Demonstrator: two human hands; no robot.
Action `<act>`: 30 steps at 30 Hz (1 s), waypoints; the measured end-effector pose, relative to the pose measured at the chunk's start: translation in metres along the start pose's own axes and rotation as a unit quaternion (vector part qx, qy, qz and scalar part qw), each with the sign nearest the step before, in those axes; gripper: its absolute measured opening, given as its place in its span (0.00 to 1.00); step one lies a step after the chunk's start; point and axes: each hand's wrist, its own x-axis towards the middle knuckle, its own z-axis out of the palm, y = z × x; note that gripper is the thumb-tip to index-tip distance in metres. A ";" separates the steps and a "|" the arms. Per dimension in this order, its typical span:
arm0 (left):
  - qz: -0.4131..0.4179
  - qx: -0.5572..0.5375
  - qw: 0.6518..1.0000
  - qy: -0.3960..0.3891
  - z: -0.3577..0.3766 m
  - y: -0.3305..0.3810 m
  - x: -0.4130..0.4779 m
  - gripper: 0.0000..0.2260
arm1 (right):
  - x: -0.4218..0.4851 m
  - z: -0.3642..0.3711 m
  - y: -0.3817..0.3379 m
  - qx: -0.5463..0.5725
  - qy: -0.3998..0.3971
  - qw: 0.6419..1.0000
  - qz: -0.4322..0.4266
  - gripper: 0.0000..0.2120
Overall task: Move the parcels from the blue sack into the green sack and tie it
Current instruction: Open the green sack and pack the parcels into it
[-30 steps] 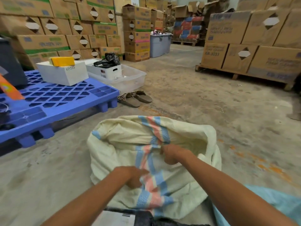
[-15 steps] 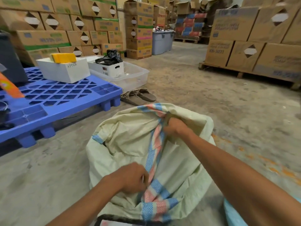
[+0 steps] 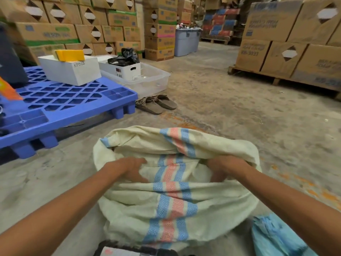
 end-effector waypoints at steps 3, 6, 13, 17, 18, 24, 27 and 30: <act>0.075 -0.110 0.987 -0.090 0.002 0.051 -0.021 0.37 | 0.012 -0.036 -0.024 0.131 -0.016 0.991 -0.007 0.31; 0.109 -0.031 0.981 -0.158 0.023 0.080 -0.039 0.42 | 0.022 -0.070 -0.032 0.191 0.116 0.975 0.005 0.24; 0.109 0.086 0.981 -0.135 0.048 0.063 -0.034 0.48 | 0.052 -0.101 -0.007 0.291 0.218 0.931 0.025 0.36; 0.108 0.073 0.990 0.051 0.034 0.038 -0.025 0.52 | 0.019 -0.073 -0.025 0.176 0.227 0.958 0.020 0.39; 0.081 0.097 0.991 0.053 0.032 0.028 -0.020 0.55 | 0.005 -0.059 -0.030 0.118 0.203 0.972 0.030 0.46; -0.048 0.152 0.987 0.000 0.038 -0.013 -0.006 0.47 | -0.033 0.007 -0.007 -0.046 0.079 0.993 0.079 0.50; -0.014 0.129 0.991 0.033 0.020 0.006 -0.015 0.47 | -0.040 0.004 0.001 0.058 0.134 0.989 0.028 0.43; 0.023 0.094 0.991 0.090 -0.007 0.030 -0.038 0.43 | -0.066 -0.008 -0.002 0.155 0.217 0.964 -0.014 0.34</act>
